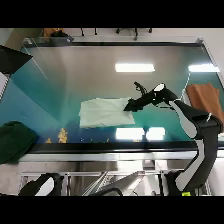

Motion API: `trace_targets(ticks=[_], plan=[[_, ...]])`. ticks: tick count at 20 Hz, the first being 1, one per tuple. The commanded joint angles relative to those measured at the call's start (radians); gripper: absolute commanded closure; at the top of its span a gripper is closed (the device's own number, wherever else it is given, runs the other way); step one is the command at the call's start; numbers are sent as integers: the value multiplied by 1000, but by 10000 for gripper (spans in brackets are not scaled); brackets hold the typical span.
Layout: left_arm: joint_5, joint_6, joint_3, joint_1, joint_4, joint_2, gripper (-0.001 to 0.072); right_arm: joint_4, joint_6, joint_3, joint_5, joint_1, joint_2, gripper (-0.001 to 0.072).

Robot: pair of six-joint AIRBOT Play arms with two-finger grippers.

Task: Fold the shirts.

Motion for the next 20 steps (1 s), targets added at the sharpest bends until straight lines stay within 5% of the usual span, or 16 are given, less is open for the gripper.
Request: trace_targets(ticks=[1, 8, 13, 20], plan=[[0, 0, 0, 1, 0, 0, 686, 92, -19, 58, 59, -19, 64, 694], [-2, 0, 0, 1, 1, 0, 686, 91, 274, 436, 34, -398, 312, 695], [-24, 19, 0, 1, 2, 0, 686, 83, 435, 498, -44, -777, 329, 695], [-60, 32, 0, 1, 1, 0, 686, -119, 721, 498, 354, -1087, 327, 695]])
